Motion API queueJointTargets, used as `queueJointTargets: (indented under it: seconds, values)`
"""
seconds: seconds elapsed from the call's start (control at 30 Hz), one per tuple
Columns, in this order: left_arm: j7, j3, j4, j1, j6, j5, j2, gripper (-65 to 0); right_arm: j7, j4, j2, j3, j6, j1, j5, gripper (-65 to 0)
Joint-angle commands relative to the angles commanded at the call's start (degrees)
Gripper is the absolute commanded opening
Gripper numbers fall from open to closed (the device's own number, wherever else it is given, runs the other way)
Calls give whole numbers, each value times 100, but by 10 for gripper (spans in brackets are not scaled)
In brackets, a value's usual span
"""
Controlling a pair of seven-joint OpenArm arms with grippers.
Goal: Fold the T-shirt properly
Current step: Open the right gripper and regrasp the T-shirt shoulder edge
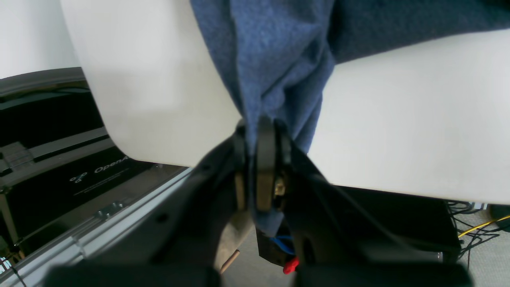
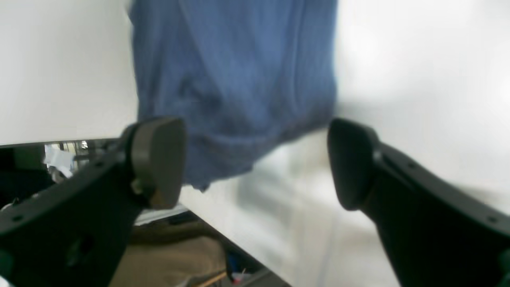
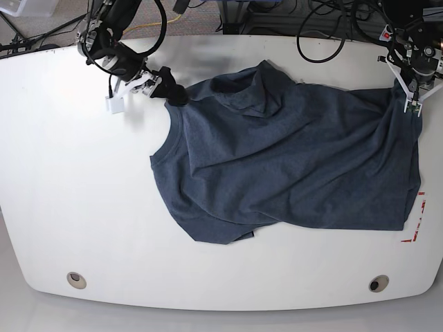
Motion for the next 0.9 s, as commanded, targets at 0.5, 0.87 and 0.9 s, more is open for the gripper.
queueJointTargets:
  seconds: [0.5,0.87,0.9]
  values:
    - [0,18,0,-18,0,-18,-114,-650,211,-70,-193,-589,-53,202,-484,-174]
    - [0,18,-9,-18,0,-18,-158,-650,237,-70,281,-1213,-53,-114,-501,-476]
    - [0,18,-9,-26,0,-18,-141,-650,237,-70,334,-1213,-53,-114,-501,-542]
